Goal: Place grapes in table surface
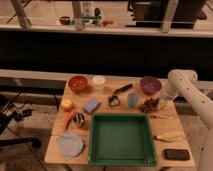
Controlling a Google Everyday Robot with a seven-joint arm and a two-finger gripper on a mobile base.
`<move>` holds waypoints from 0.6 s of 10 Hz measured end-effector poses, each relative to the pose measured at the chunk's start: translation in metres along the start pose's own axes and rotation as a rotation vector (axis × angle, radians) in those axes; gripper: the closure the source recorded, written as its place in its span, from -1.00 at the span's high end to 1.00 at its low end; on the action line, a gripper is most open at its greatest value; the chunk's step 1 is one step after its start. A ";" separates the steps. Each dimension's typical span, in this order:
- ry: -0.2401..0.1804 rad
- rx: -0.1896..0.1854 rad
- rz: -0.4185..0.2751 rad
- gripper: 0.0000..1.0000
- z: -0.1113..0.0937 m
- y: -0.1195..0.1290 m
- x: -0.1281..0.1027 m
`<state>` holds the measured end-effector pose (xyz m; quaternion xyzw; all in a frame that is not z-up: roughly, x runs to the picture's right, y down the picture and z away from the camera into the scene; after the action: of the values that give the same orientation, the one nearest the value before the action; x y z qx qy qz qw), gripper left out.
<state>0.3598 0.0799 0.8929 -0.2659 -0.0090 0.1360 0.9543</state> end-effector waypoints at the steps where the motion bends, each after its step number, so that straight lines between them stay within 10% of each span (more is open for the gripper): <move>1: 0.005 -0.004 -0.001 -0.79 0.003 0.000 0.001; 6: 0.017 -0.009 0.007 -0.75 0.009 -0.003 0.003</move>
<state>0.3630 0.0832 0.9018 -0.2712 -0.0008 0.1369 0.9527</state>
